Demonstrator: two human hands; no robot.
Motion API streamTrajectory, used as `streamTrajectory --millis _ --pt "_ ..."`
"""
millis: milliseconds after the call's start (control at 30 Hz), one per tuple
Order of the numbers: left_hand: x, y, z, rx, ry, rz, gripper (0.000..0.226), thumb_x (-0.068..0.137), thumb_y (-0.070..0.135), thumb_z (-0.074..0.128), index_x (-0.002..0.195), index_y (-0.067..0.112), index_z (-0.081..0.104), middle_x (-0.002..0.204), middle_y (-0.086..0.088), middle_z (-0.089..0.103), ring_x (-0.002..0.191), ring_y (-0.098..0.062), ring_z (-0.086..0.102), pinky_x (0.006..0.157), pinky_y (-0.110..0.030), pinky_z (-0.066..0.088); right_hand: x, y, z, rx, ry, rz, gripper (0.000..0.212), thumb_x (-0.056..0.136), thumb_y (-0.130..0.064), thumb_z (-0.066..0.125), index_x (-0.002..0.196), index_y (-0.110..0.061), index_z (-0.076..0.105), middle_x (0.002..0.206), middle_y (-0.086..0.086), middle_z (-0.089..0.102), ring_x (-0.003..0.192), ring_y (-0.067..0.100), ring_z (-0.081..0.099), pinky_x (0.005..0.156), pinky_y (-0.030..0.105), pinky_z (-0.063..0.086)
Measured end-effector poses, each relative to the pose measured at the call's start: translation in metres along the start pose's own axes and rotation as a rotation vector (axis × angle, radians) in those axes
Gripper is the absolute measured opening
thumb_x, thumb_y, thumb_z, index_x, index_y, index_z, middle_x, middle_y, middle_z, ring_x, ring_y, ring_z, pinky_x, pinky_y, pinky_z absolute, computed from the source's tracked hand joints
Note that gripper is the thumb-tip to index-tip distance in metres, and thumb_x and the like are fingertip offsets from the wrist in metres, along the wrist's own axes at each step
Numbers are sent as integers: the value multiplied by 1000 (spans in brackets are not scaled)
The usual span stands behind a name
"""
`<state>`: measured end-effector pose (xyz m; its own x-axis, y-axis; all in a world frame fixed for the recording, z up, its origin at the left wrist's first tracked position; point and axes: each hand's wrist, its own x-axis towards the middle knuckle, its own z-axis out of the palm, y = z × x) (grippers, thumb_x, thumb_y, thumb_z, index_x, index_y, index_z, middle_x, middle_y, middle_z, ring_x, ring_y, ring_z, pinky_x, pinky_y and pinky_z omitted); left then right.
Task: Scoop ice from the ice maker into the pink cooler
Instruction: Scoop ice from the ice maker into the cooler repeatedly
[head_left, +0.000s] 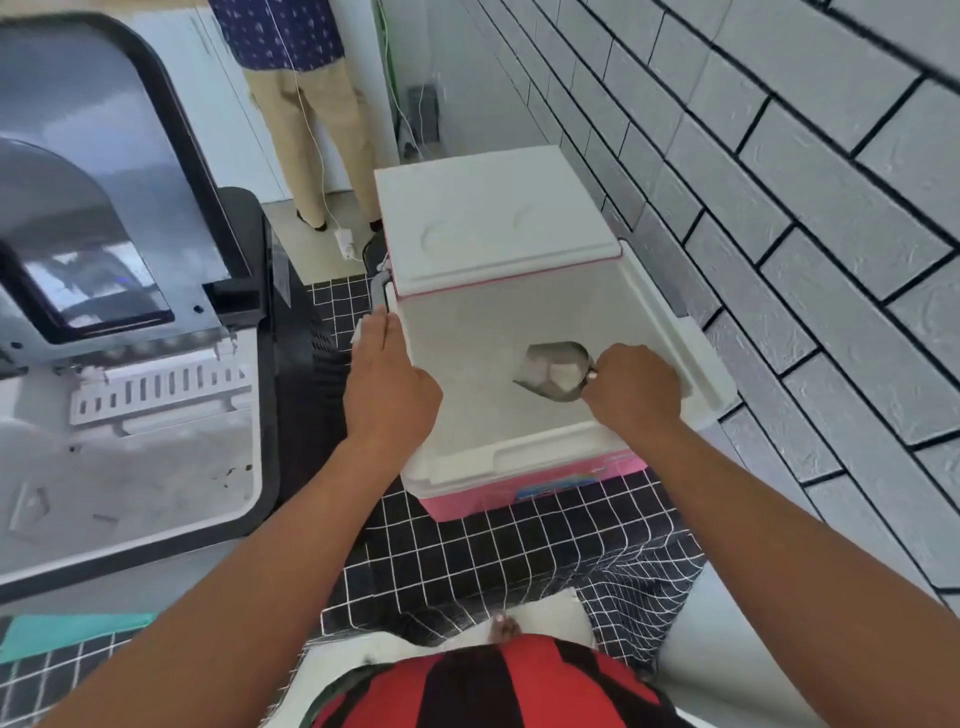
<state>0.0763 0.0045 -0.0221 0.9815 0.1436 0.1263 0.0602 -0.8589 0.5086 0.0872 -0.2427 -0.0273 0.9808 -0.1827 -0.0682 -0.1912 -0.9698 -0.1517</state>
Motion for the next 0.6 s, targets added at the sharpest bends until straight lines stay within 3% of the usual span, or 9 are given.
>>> streamTrajectory --millis 100,267,433,600 --pt "0 -1 0 10 -9 0 68 89 5 47 152 4 20 161 -5 15 148 -22 11 117 -33 16 1 1 3 6 20 3 16 75 -19 62 59 -16 58 56 1 56 54 25 50 51 25 35" --pt "1 -2 1 18 8 15 67 90 5 47 152 4 21 161 -5 15 149 -20 11 116 -27 12 -1 2 3 33 31 -10 14 75 -20 61 62 -15 62 58 1 58 57 25 55 53 26 38" --pt "0 -1 1 -3 12 36 67 89 4 47 151 1 21 161 -7 17 148 -18 11 115 -24 8 0 8 7 164 78 -33 16 78 -19 58 62 -16 61 58 -2 58 56 23 55 47 25 29" --pt "-1 3 -8 -28 -17 118 62 89 9 51 146 -1 30 153 -9 28 142 -22 26 116 -31 25 -11 5 0 468 191 -127 26 88 -24 60 64 -28 51 71 -7 55 66 18 52 54 29 30"
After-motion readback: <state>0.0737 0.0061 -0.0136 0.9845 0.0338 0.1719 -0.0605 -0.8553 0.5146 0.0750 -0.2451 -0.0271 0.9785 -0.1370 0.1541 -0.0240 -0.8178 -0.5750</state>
